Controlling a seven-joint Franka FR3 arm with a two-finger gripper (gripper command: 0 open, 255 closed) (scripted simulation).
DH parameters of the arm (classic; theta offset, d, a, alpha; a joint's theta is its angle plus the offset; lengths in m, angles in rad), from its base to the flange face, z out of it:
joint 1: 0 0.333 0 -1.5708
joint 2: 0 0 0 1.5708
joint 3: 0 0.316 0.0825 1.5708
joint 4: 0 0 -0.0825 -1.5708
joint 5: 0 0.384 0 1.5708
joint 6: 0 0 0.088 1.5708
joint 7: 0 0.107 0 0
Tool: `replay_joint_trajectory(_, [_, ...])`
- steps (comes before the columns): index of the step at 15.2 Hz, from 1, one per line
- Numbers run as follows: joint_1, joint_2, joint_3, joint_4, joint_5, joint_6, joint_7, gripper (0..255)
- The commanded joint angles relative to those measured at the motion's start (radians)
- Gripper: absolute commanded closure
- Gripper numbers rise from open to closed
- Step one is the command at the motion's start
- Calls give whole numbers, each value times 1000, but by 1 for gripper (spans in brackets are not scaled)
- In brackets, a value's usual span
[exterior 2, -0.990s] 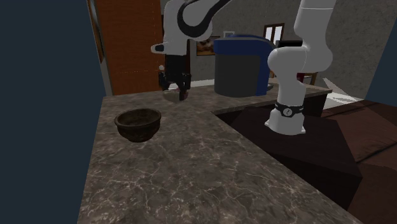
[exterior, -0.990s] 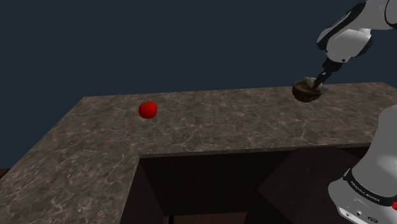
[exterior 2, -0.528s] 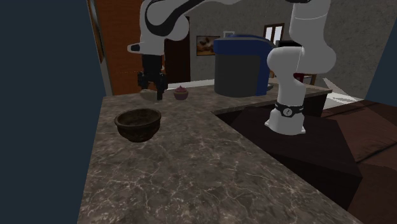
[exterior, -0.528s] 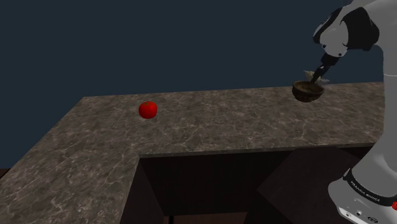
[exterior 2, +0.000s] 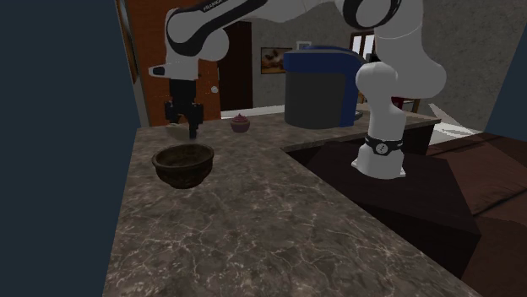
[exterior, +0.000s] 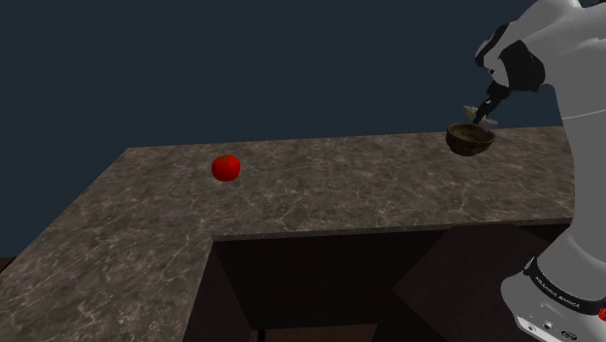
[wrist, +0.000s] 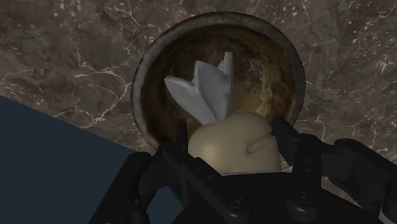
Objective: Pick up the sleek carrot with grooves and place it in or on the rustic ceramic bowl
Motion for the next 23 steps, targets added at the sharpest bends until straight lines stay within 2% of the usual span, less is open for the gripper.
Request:
replay_joint_trajectory(1, [-7, 13, 11, -5, 13, 15, -10, 255])
replay_joint_trajectory(8, [-29, 62, 51, -23, 60, 72, -43, 255])
replay_joint_trajectory(15, [-29, 62, 51, -23, 60, 72, -43, 255])
replay_joint_trajectory(16, [-29, 62, 51, -23, 60, 72, -43, 0])
replay_joint_trajectory(21, [-29, 62, 51, -24, 60, 72, -43, 0])
replay_joint_trajectory(23, [-14, 24, 21, -21, 27, 37, -28, 0])
